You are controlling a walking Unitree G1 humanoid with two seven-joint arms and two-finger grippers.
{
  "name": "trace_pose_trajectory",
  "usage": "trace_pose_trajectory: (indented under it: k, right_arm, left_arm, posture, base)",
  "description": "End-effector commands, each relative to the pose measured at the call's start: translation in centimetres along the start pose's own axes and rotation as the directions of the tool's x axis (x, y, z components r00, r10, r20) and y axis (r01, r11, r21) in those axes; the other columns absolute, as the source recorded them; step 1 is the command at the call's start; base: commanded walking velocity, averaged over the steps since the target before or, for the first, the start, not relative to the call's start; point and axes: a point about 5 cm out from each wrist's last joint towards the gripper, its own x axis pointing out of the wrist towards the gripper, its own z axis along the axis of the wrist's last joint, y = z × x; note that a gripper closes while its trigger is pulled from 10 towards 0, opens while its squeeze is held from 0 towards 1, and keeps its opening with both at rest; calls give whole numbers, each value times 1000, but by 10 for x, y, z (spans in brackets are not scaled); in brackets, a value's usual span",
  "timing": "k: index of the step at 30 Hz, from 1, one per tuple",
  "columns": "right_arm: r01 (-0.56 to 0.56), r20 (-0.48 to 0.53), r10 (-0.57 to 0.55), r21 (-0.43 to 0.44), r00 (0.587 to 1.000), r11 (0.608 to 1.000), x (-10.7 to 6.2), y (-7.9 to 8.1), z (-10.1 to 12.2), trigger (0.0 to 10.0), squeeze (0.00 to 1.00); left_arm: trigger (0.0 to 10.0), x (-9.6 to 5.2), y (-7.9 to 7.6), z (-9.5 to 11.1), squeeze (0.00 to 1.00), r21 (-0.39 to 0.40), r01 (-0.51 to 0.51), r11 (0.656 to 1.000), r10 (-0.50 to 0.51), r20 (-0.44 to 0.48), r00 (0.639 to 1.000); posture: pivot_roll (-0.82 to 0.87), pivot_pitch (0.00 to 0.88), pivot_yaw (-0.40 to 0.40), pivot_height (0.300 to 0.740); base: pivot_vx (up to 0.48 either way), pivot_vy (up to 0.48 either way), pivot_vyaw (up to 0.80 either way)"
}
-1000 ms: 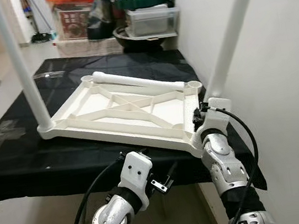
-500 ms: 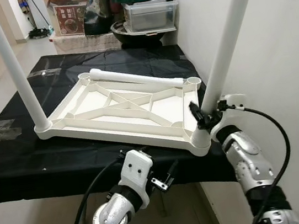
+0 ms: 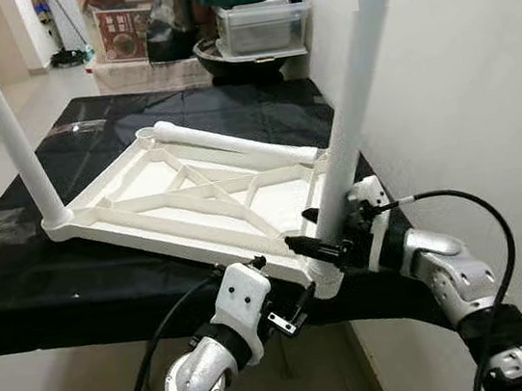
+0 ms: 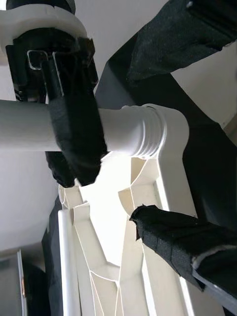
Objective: Building children table
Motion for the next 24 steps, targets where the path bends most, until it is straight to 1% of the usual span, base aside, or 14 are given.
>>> trace_pose_trajectory:
  k: [1,2,3,4,5,9,12,16,18,19,21,22,23,24]
  right_arm:
    - [-39,-36,39,-15,999,999,6,3,-1,10000,0]
    - [-50,-42,49,-12,998,999,8,4,-1,6314,0]
    - [-50,-42,49,-12,998,999,8,4,-1,6314,0]
    - [-74,-44,74,-7,996,997,10,5,-1,0,0]
    - [-103,-43,102,-3,994,995,12,8,-1,0,0]
    - [-111,-41,110,-9,993,994,12,8,-1,0,0]
    - [80,-6,-80,-23,997,997,18,0,-4,0,0]
    - [225,33,-225,-2,974,974,18,-7,-6,0,0]
    - [397,49,-397,22,916,918,13,-18,-5,0,0]
    - [397,49,-397,22,916,918,13,-18,-5,0,0]
    - [628,64,-631,70,773,775,3,-34,-3,0,0]
    - [628,64,-631,70,773,775,3,-34,-3,0,0]
    - [692,61,-698,91,714,716,0,-38,-3,0,0]
    - [728,58,-735,104,675,677,-2,-40,-3,0,0]
  left_arm:
    - [10000,1,-2,-1,0,-2,11,1000,-11,0,1000]
    - [10000,0,-2,-2,0,-2,12,1000,-12,0,1000]
    - [10000,0,-2,-2,0,-2,12,1000,-12,0,1000]
    - [10000,0,-2,-2,0,-2,12,1000,-12,-1,1000]
    - [10000,0,-2,-3,0,-1,12,1000,-12,0,1000]
    - [10000,0,-2,-3,0,-1,12,1000,-12,-1,1000]
    - [10000,-1,-3,-4,0,-4,12,1000,-12,-4,1000]
    - [10000,-1,-3,-5,0,-7,12,1000,-12,-4,1000]
    - [10000,-1,-3,-5,0,-8,11,1000,-11,-5,1000]
    - [10000,-1,-3,-5,0,-8,11,1000,-11,-5,1000]
    - [10000,-1,-3,-5,0,-10,10,1000,-10,-5,1000]
    - [10000,-1,-3,-5,0,-10,10,1000,-10,-5,1000]
    - [10000,-1,-3,-5,0,-10,10,1000,-10,-5,1000]
    - [10000,-1,-3,-5,0,-10,11,1000,-11,-5,1000]
  posture:
    - [175,0,-96,740]
    - [177,0,-96,740]
    - [177,0,-96,740]
    - [179,0,-96,740]
    - [179,0,-96,740]
    - [179,0,-97,740]
    - [174,0,-92,740]
    - [174,0,-92,740]
    - [164,0,-85,740]
    - [164,0,-85,740]
    - [157,0,-82,740]
    - [157,0,-82,740]
    - [157,0,-82,740]
    - [157,0,-82,740]
  base:
    - [0,0,0]
    - [0,0,0]
    - [0,0,0]
    - [0,0,0]
    - [0,0,0]
    - [0,0,0]
    - [0,0,0]
    - [0,0,0]
    - [0,0,0]
    - [0,0,0]
    - [0,0,0]
    - [0,0,0]
    - [0,0,0]
    - [0,0,0]
